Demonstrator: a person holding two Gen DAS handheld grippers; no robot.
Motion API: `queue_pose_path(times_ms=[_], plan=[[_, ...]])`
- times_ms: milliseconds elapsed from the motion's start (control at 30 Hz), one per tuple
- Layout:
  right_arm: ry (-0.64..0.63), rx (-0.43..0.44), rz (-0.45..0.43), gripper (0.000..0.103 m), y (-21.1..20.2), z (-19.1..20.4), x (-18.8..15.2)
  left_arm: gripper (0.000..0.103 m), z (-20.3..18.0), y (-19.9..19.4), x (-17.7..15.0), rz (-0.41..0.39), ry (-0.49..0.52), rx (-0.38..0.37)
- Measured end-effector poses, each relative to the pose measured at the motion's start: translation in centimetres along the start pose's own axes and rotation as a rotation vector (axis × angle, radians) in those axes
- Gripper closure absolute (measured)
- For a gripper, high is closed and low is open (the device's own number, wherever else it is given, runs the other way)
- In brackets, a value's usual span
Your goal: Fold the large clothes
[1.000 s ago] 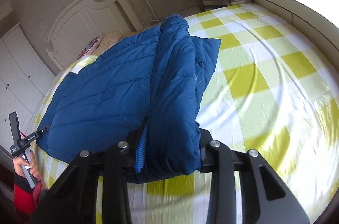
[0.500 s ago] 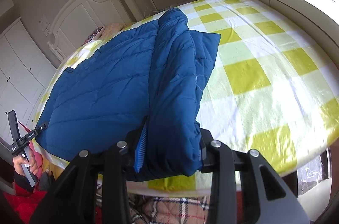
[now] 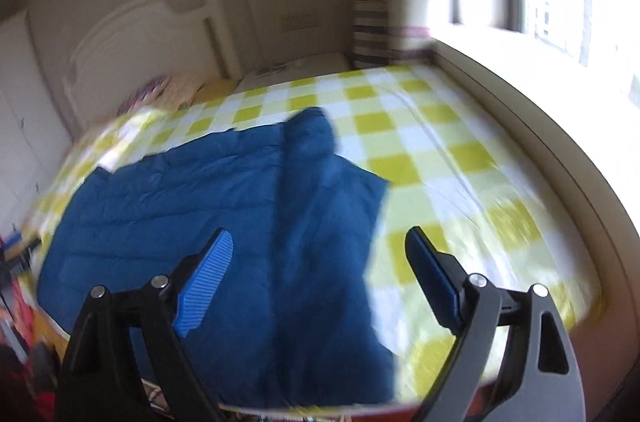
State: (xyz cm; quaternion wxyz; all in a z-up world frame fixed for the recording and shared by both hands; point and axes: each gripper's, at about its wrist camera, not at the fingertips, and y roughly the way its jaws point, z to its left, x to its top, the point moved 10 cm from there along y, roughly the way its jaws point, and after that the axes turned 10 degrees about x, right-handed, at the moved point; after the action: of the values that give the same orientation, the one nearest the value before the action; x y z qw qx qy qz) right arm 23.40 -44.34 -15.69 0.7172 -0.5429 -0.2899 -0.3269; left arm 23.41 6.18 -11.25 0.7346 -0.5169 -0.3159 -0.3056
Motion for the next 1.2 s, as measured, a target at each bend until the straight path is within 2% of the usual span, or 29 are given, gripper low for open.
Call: queue_pose_path(times_ms=[100, 167, 267, 333, 367, 400, 433, 500, 533, 600, 700, 800, 900, 933, 1000, 1067, 1133, 1200], plan=[[-0.204, 0.018, 0.038, 0.009, 4.7, 6.5, 2.5, 0.006, -4.2, 1.0, 5.7, -0.065, 0.000, -0.099], [-0.324, 0.035, 0.074, 0.007, 8.6, 10.8, 4.1, 0.005, -6.7, 2.6, 8.0, -0.064, 0.029, -0.119], [-0.429, 0.089, 0.207, 0.004, 15.3, 14.8, 4.3, 0.005, -10.8, 8.0, 9.9, 0.023, 0.097, -0.114], [-0.453, 0.088, 0.312, 0.002, 19.7, 14.7, 3.1, 0.005, -12.5, 13.0, 8.5, 0.125, 0.153, -0.065], [-0.409, 0.124, 0.344, 0.003, 20.7, 14.0, 2.9, 0.004, -12.9, 14.6, 7.2, 0.167, 0.170, -0.059], [-0.356, 0.158, 0.351, 0.003, 20.9, 13.4, 3.1, 0.004, -13.4, 16.1, 5.8, 0.232, 0.143, -0.121], [-0.308, 0.104, 0.325, 0.003, 20.6, 11.1, 4.1, 0.004, -12.9, 16.3, 5.8, 0.242, 0.092, -0.161], [-0.289, -0.037, 0.271, 0.003, 19.3, 6.4, 5.4, 0.004, -12.2, 16.4, 6.0, 0.242, 0.033, -0.201], [-0.252, -0.062, 0.265, 0.003, 18.8, 4.4, 5.4, 0.004, -12.2, 16.4, 5.7, 0.243, 0.031, -0.205], [-0.090, -0.064, 0.240, 0.003, 16.2, -1.2, 4.7, 0.004, -12.6, 16.6, 5.8, 0.240, 0.046, -0.193], [0.038, -0.146, 0.189, 0.003, 11.5, -7.2, 2.9, 0.004, -12.9, 16.6, 5.7, 0.225, 0.072, -0.165], [0.160, -0.154, 0.057, 0.003, 5.2, -10.4, 0.3, 0.004, -12.8, 16.4, 5.6, 0.216, 0.077, -0.156], [0.313, 0.018, -0.086, 0.003, 0.5, -11.1, -3.8, 0.004, -12.7, 16.3, 5.6, 0.212, 0.083, -0.147], [0.383, 0.102, -0.126, 0.003, -0.6, -11.1, -5.5, 0.004, -12.7, 16.2, 5.7, 0.208, 0.087, -0.142], [0.447, 0.210, -0.181, 0.002, -1.4, -10.4, -8.0, 0.004, -12.7, 16.0, 5.9, 0.196, 0.099, -0.124], [0.454, 0.268, -0.210, 0.003, -1.5, -8.8, -9.4, 0.004, -12.4, 14.9, 6.5, 0.146, 0.119, -0.070], [0.472, 0.349, -0.202, 0.006, -0.4, -6.7, -10.4, 0.004, -12.0, 12.9, 7.0, 0.090, 0.115, -0.040], [0.455, 0.363, -0.216, 0.007, 0.4, -4.3, -10.6, 0.004, -12.3, 9.8, 7.2, 0.034, 0.097, -0.092]])
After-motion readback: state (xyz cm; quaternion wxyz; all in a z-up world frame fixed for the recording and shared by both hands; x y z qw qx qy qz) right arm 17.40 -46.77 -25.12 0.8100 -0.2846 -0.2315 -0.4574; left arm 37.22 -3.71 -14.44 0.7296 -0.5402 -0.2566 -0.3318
